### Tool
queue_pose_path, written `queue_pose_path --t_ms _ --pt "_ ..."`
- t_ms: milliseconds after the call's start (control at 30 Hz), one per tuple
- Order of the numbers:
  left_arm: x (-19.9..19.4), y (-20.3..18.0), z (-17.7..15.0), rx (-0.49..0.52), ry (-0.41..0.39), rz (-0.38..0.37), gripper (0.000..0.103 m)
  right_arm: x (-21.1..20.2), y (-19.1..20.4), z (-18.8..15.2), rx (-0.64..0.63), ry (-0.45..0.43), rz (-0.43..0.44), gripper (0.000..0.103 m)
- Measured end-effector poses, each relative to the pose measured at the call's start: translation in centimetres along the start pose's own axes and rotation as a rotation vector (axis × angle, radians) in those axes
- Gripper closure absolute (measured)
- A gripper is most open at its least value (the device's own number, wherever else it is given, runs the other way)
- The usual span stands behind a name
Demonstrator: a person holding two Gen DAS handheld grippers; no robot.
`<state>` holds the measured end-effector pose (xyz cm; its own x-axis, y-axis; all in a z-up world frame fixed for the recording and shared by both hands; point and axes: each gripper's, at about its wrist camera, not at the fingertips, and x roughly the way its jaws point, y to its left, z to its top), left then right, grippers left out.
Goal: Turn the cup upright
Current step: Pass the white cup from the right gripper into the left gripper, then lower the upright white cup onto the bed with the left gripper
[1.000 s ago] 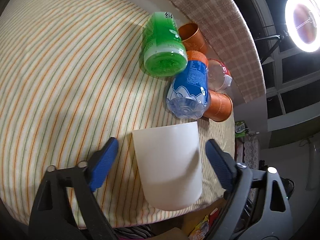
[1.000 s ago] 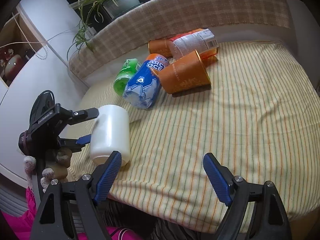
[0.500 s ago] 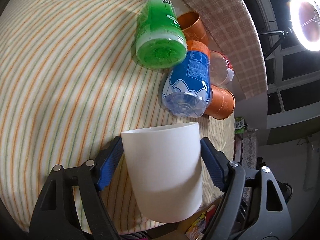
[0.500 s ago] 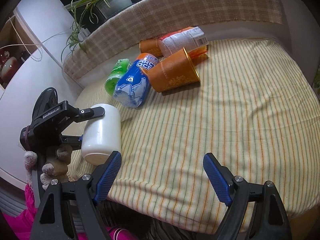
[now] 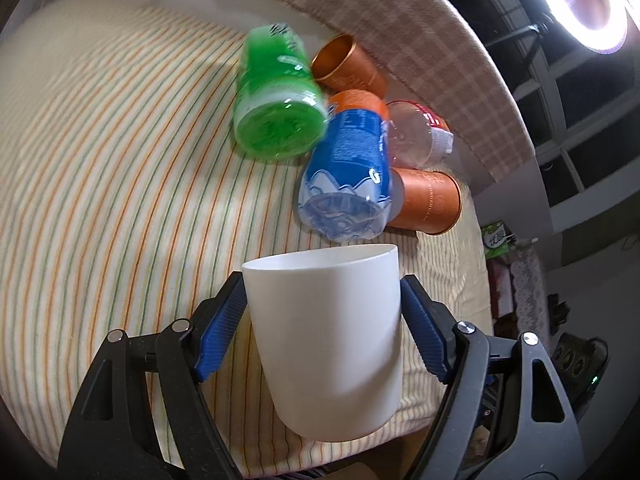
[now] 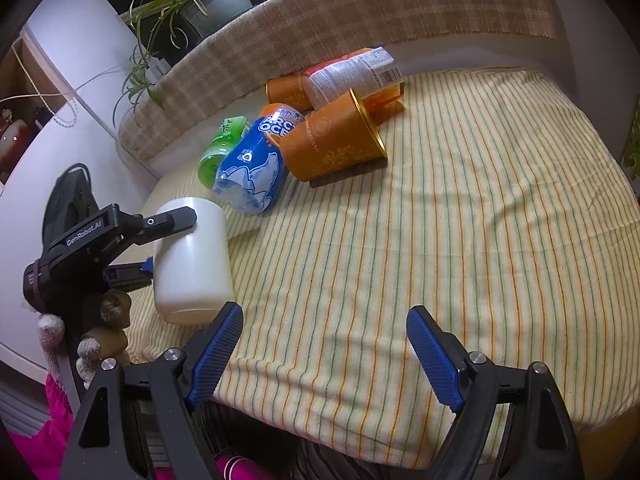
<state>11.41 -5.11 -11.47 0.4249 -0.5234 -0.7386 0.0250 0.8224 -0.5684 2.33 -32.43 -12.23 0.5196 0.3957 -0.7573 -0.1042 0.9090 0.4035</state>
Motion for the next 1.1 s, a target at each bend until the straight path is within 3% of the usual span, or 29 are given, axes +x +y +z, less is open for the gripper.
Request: queue_pose_path --t_ms 400,833,1100 --pt "-1.8 -3.3 -0.7 0.198 -0.140 0.108 0.025 -0.2 -0.4 -0.1 0.016 -0.003 0.000 0.017" --pt "-1.3 -6.4 -2.6 0.429 -0.274 0.260 0.025 -0.4 -0.6 0.0 0.027 -0.007 -0.005 0.017" --pt "-1.1 -7.0 -3.4 0.483 -0.285 0.280 0.025 -0.5 -0.6 0.0 0.029 -0.010 -0.005 0.017"
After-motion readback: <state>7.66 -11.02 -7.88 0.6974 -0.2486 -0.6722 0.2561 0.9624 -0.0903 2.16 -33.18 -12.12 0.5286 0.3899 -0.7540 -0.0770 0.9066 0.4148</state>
